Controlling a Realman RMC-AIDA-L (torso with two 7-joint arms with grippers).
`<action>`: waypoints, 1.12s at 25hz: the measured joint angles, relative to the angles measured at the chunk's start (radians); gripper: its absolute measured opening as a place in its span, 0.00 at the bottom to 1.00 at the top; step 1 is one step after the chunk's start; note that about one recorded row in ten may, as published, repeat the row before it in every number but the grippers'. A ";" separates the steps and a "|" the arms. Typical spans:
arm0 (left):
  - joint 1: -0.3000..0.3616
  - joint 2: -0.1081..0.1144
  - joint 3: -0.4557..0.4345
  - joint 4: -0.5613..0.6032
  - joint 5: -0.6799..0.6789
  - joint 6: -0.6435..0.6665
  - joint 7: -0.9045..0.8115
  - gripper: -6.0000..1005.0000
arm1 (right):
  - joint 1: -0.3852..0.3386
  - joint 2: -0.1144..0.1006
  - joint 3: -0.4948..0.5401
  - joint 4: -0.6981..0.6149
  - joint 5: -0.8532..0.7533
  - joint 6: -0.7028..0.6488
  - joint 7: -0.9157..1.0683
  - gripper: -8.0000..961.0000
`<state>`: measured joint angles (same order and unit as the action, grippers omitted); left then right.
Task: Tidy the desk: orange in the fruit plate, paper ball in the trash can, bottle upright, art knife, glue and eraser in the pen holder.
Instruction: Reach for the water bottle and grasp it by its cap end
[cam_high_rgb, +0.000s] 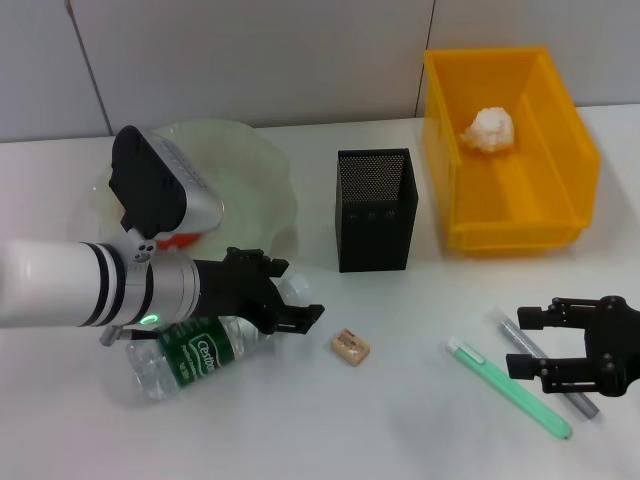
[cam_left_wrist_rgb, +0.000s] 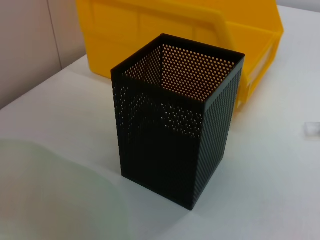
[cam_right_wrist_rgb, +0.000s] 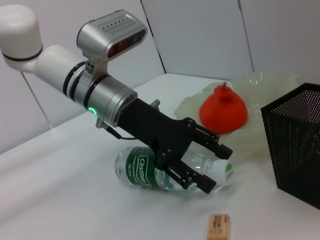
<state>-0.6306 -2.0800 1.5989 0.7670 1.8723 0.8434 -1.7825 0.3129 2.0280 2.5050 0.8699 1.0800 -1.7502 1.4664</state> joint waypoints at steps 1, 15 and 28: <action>0.000 0.000 0.001 0.000 0.000 0.000 0.000 0.73 | 0.000 0.000 0.000 -0.002 0.000 0.003 0.000 0.79; 0.013 0.000 0.028 0.012 -0.002 -0.008 -0.009 0.71 | 0.001 0.000 -0.008 -0.008 0.000 0.010 -0.001 0.79; 0.039 0.001 0.040 0.076 0.005 -0.002 -0.009 0.70 | 0.002 0.000 -0.009 -0.009 0.000 0.009 -0.001 0.79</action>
<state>-0.5919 -2.0788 1.6386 0.8425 1.8777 0.8417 -1.7918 0.3145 2.0279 2.4957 0.8612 1.0799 -1.7410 1.4649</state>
